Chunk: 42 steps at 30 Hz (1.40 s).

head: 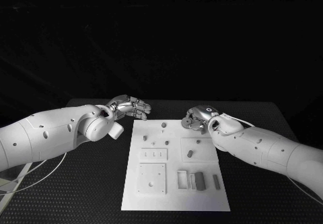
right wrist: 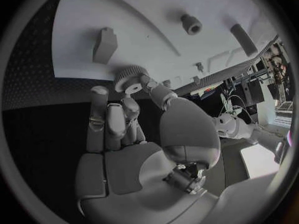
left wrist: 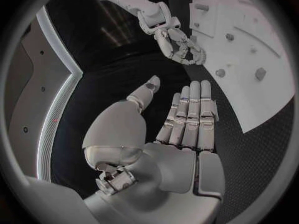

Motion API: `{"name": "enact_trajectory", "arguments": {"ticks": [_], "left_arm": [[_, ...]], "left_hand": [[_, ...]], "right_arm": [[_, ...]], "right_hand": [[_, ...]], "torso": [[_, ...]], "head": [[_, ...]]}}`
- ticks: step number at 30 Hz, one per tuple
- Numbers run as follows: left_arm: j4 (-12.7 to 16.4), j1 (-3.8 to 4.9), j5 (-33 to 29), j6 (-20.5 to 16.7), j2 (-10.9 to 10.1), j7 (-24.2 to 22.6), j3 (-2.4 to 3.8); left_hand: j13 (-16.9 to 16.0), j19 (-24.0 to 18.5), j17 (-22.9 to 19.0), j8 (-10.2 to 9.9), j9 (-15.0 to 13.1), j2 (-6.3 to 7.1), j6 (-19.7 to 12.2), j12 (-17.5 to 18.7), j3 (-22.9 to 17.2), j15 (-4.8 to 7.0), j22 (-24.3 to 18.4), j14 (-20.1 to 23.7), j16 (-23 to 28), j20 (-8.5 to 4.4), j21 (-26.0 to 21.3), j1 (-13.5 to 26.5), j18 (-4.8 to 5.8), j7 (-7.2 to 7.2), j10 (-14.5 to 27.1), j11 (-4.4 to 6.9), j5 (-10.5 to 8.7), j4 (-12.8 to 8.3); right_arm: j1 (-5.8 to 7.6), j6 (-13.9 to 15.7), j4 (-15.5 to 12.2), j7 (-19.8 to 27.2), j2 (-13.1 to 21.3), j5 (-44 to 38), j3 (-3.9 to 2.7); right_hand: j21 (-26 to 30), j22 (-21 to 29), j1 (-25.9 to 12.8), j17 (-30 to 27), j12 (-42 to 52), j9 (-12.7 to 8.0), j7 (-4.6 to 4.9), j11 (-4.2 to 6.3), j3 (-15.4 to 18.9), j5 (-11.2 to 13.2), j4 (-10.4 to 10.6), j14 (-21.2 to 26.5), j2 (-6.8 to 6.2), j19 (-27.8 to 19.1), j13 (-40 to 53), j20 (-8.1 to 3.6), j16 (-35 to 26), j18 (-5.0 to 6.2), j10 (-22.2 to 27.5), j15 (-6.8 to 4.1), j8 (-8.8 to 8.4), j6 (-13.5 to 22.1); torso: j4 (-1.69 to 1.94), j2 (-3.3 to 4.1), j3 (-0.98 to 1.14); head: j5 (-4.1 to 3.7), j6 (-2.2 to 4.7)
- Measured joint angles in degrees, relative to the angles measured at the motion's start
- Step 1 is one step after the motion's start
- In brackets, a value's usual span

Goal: Assemble the parts on the task board

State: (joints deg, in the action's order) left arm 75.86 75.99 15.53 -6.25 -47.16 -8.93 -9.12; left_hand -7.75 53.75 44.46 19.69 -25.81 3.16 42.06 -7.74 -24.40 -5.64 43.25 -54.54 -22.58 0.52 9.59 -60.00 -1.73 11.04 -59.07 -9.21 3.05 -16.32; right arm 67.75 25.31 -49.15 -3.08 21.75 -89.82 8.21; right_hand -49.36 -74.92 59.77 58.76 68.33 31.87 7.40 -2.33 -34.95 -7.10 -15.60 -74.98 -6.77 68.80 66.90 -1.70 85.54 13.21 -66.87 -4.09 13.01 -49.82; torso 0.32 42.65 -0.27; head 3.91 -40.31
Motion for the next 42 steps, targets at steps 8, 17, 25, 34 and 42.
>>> {"name": "enact_trajectory", "arguments": {"ticks": [8,17,25,34,42], "left_arm": [[0.1,0.00,0.0,0.0,-0.1,-0.1,0.00],[0.4,0.01,0.0,-0.1,-0.2,-0.2,0.00],[0.6,0.02,0.0,-0.1,-0.3,-0.2,0.00],[0.5,0.01,0.0,-0.1,0.2,-0.1,0.01],[0.5,0.01,0.0,-0.1,0.4,-0.1,0.00]], "left_hand": [[0.0,0.0,0.1,0.0,0.0,0.00,0.0,0.0,0.0,0.00,0.0,0.0,0.0,0.00,0.0,0.0,0.00,0.00,0.0,0.00,0.00,0.0],[-0.1,0.0,0.1,0.0,0.0,0.00,0.0,0.0,0.0,0.00,0.0,0.0,0.0,0.00,0.0,0.0,0.00,0.00,0.0,0.00,0.00,0.0],[0.0,0.0,0.1,0.0,0.0,0.00,0.0,0.0,0.0,0.00,0.0,0.0,0.0,0.00,0.0,0.0,0.00,0.00,0.0,0.00,0.00,0.0],[0.0,0.0,0.2,0.0,0.0,0.00,0.0,0.0,0.0,0.00,0.0,0.0,0.0,0.00,0.0,0.0,0.01,0.00,0.0,0.00,0.00,0.0],[0.0,0.0,0.2,0.0,0.0,0.00,0.0,0.0,0.0,0.00,0.0,0.0,0.2,0.00,-0.2,0.0,0.01,0.00,0.0,0.00,0.00,0.0]], "right_arm": [[0.70,1.5,-3.1,-1.3,0.5,-1.0,-0.05],[0.76,3.8,-6.1,-2.1,0.2,-3.2,-0.03],[0.77,4.1,-10.2,-3.0,-1.4,-4.5,0.12],[0.75,3.2,-8.9,-4.0,-4.0,-5.2,0.45],[-0.03,2.4,-7.6,-4.3,-5.5,-5.4,0.85]], "right_hand": [[-0.2,0.0,0.0,0.1,0.0,-0.1,0.13,0.20,-0.1,0.0,-0.1,-0.2,-0.01,0.3,0.0,-0.12,0.0,0.00,-0.2,-0.18,0.00,-0.1],[-0.2,0.0,0.0,0.0,0.0,-0.1,0.00,0.40,-0.2,0.0,-0.2,-0.2,-0.01,0.5,-0.2,-0.34,0.0,0.00,-0.4,-0.23,-0.03,-0.4],[-0.2,0.0,-0.3,-0.6,-0.3,-0.1,0.01,0.40,-0.2,0.0,-0.2,-0.2,-0.27,0.5,-0.7,-0.36,0.0,0.00,-0.4,-0.23,-0.03,-0.4],[-0.2,0.0,-0.4,-1.0,-0.7,-0.2,0.01,0.40,-0.3,0.0,0.0,-0.2,-0.41,0.5,-0.9,-0.34,0.0,0.00,-0.4,-0.22,-0.03,-0.4],[-0.2,0.0,-0.4,-1.0,-0.7,-0.2,0.01,0.40,-0.3,0.0,0.0,-0.2,-0.41,0.5,-0.9,-0.32,0.0,0.00,-0.4,-0.22,-0.03,-0.4]], "torso": [[-0.02,0.00,-0.04],[-0.02,0.00,-0.04],[-0.05,-0.01,-0.05],[0.15,0.04,-0.04],[0.18,0.08,-0.04]], "head": [[0.02,0.19],[-0.08,0.30],[-0.26,0.58],[-0.60,0.86],[-0.59,0.83]]}}
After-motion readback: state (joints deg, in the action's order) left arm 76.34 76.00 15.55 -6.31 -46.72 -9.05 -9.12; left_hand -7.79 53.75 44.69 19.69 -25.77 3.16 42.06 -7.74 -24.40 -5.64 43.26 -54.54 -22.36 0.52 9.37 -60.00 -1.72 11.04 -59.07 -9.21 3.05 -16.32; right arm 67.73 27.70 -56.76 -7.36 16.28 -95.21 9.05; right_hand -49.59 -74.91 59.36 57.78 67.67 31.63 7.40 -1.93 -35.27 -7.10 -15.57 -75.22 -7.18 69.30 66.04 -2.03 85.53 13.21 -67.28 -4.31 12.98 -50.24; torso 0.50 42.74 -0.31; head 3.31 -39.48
